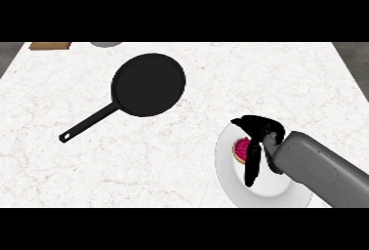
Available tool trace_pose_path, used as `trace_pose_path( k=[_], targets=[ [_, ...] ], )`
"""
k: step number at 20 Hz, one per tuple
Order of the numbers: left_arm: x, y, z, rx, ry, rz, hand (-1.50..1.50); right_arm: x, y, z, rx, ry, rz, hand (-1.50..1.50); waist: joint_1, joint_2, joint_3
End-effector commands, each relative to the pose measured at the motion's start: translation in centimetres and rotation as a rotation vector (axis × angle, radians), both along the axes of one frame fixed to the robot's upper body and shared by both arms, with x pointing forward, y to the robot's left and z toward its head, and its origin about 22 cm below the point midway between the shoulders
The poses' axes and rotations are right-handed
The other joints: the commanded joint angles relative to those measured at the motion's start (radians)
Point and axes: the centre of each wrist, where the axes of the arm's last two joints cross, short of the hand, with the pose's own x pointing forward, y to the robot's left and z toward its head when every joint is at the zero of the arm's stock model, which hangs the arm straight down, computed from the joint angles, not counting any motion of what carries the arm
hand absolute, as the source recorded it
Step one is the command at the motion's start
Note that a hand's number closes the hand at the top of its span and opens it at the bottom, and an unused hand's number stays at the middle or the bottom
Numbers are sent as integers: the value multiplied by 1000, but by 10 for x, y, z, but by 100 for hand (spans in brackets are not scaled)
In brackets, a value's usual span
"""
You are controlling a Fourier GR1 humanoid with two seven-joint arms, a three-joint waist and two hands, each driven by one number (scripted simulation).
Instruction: Pick the cupcake from the plate and place it in the pan
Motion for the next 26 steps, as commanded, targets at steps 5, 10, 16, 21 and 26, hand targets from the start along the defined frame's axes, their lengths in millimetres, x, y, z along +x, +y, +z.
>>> trace_pose_path(
  k=[5,10,16,21,26],
  targets=[
    [86,-20,43,-40,-478,-79,0,-2,10,-15,-55,35,-18,-150,-33,-3,-6],
    [91,-18,49,-46,-487,-73,0,3,6,-15,6,-15,-38,150,-47,3,-4],
    [86,-19,46,-31,-486,-60,0,-3,17,-24,90,4,-63,150,-44,0,-4],
    [84,-19,49,-31,-498,-61,0,-4,20,-24,101,3,-79,150,-44,-3,-4],
    [71,-15,39,-35,-433,-24,0,-2,15,-32,-6,-117,-324,150,-90,-28,-9]
  ],
)
